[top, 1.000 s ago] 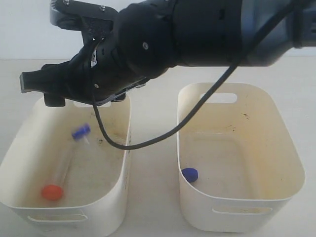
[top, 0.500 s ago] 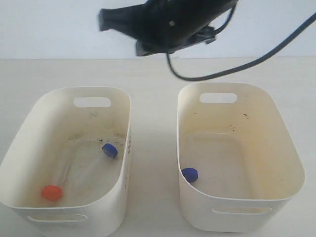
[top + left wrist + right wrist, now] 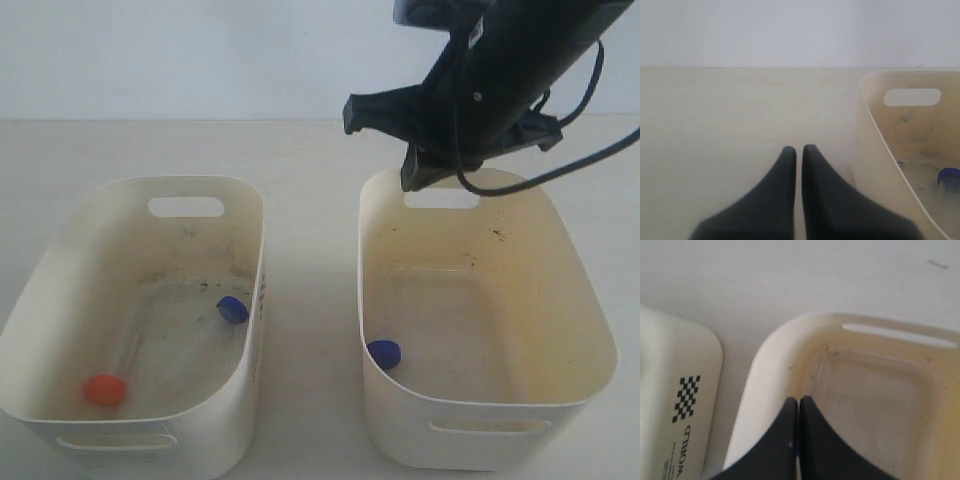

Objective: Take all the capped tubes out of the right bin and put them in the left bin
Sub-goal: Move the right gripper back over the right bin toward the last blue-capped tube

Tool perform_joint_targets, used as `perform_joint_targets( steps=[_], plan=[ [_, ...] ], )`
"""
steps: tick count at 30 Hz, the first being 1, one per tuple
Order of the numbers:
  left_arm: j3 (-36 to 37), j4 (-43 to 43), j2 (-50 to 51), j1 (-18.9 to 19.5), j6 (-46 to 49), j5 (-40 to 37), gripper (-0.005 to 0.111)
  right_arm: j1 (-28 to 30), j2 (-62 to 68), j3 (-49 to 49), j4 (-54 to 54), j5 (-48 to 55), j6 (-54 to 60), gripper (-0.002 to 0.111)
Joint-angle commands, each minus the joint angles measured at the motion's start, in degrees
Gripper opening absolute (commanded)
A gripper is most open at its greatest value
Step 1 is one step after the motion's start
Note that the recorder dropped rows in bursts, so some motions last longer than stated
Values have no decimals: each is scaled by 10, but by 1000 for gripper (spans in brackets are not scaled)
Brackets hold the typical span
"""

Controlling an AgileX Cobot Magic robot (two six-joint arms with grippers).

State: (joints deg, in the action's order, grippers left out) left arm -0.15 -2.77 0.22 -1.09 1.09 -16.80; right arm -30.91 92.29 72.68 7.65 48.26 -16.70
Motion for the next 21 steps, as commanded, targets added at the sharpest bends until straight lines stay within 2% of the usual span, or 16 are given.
perform_joint_targets(
  steps=[1,15,21],
  plan=[
    [2,-5,-2,-1,-1,-1,4,7,-5,-33,49,-14,40,0],
    [2,-5,-2,-1,-1,-1,4,7,-3,-40,45,-17,69,0],
    [2,-5,-2,-1,-1,-1,4,38,-2,-40,51,-4,62,0]
  ],
)
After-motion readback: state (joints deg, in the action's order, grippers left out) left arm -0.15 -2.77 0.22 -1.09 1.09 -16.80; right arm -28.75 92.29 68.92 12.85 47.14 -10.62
